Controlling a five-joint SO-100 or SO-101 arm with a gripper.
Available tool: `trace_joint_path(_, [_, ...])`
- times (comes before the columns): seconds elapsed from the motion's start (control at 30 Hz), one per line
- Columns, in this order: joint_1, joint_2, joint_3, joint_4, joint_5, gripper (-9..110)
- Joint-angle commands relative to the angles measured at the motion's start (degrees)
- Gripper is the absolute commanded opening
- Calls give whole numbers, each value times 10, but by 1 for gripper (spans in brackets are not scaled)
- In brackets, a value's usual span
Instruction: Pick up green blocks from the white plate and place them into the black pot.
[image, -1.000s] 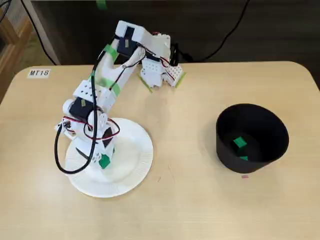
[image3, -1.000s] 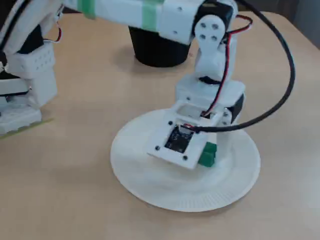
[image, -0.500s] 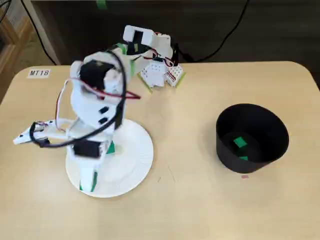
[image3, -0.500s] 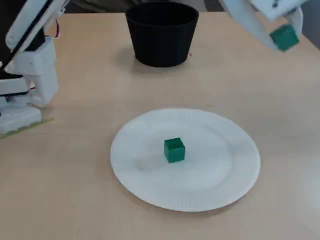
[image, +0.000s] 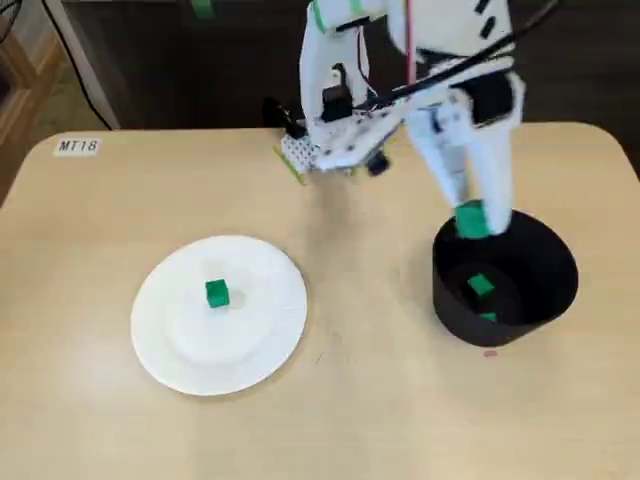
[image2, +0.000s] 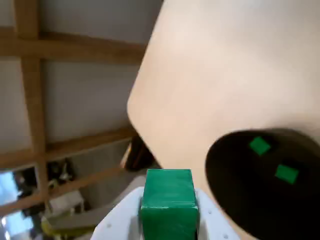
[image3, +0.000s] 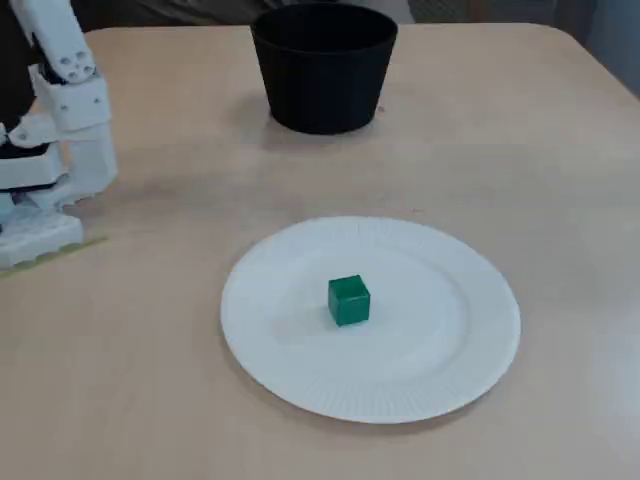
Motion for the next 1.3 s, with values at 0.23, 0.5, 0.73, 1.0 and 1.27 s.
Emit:
trace_joint_path(0.23, [-57, 80, 425, -314, 2, -2])
trace_joint_path(0.5, [-40, 47, 425, -334, -16, 22])
trace_joint_path(0.73, [-29, 46, 407, -256, -33, 45])
trace_joint_path(1.0, [9, 58, 367, -210, 3, -2])
trace_joint_path(1.27, [214, -15, 177, 50, 93, -2])
